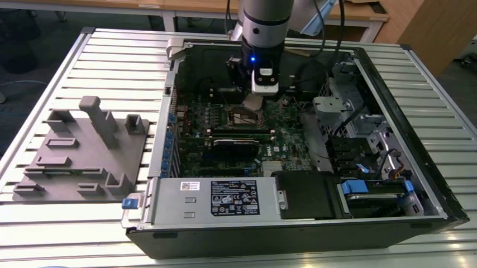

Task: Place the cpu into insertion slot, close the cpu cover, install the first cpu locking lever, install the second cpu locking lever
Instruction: 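Place the cpu into insertion slot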

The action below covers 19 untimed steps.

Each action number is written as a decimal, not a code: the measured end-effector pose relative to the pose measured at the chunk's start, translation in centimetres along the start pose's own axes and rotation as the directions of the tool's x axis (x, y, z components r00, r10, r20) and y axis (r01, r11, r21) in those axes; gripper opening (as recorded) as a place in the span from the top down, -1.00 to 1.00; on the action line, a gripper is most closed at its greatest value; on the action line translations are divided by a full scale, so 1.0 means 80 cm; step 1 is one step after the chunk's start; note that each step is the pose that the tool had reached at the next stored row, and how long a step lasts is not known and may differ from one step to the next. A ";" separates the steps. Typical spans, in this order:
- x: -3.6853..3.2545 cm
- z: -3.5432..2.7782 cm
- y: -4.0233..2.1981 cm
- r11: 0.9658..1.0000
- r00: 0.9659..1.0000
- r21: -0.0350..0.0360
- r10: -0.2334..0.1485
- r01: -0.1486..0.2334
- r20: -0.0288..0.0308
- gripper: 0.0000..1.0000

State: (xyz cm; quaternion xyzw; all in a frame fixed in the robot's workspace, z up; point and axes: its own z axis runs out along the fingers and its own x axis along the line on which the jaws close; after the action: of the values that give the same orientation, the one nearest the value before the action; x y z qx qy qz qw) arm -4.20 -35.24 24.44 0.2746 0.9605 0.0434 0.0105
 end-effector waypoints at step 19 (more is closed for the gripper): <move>0.0000 0.0020 -0.0002 0.988 0.988 -0.002 0.152 -0.152 0.014 -0.08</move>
State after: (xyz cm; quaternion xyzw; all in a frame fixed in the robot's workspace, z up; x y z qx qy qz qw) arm -4.20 -35.24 24.28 0.3471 0.9368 0.0425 0.0138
